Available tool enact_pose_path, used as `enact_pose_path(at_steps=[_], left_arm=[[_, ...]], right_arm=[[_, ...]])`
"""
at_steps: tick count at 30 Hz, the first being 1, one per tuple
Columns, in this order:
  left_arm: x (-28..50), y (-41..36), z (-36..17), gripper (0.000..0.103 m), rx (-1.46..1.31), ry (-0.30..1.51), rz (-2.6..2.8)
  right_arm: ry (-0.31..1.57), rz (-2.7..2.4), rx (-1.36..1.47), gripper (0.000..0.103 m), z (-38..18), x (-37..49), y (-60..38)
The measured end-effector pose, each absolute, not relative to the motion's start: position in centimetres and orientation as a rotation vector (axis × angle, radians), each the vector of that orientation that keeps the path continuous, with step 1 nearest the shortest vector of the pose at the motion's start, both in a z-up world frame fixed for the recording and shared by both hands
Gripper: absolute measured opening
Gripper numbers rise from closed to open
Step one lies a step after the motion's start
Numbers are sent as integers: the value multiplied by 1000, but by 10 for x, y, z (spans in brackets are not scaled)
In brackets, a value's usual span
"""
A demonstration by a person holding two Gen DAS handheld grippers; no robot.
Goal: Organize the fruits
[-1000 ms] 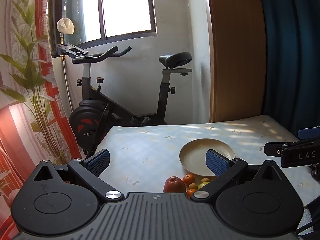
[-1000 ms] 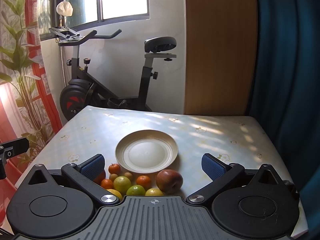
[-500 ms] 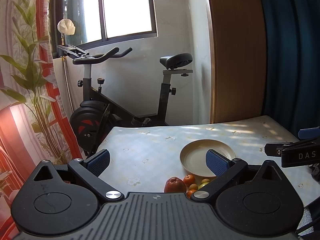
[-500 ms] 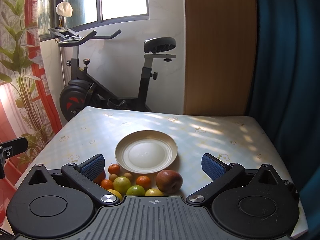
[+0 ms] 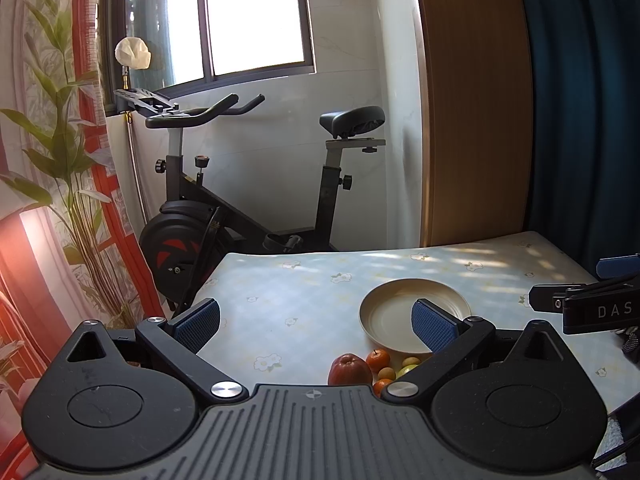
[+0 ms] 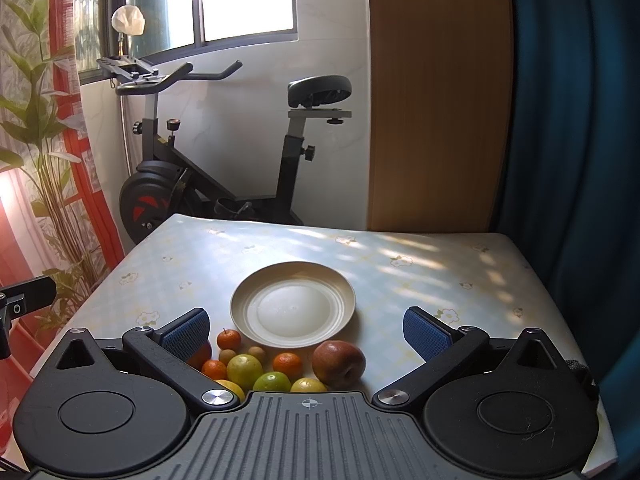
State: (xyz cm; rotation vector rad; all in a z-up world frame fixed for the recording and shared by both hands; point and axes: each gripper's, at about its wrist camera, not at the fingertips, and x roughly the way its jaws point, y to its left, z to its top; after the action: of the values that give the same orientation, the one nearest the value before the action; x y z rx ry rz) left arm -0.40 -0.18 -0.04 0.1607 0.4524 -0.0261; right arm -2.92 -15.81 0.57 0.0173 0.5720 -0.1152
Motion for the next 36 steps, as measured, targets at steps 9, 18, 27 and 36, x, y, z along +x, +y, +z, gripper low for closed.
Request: enact_pose_path(at_steps=[9,18,27,36], left_arm=[[-5,-2,0,103,159,452,-27],[-5,-1,0,103,160,452,-27],[-6,0,2,103,155,450,-28],[1,3,1,103,143,440,-3]], right_arm=[[571,-115,17,103,6,-30,-158],[570,-116,16,103,6,-30,-158],[569,-116,15,103,6,-30,-158],[538,-101,-3,103,14,-30,-163]])
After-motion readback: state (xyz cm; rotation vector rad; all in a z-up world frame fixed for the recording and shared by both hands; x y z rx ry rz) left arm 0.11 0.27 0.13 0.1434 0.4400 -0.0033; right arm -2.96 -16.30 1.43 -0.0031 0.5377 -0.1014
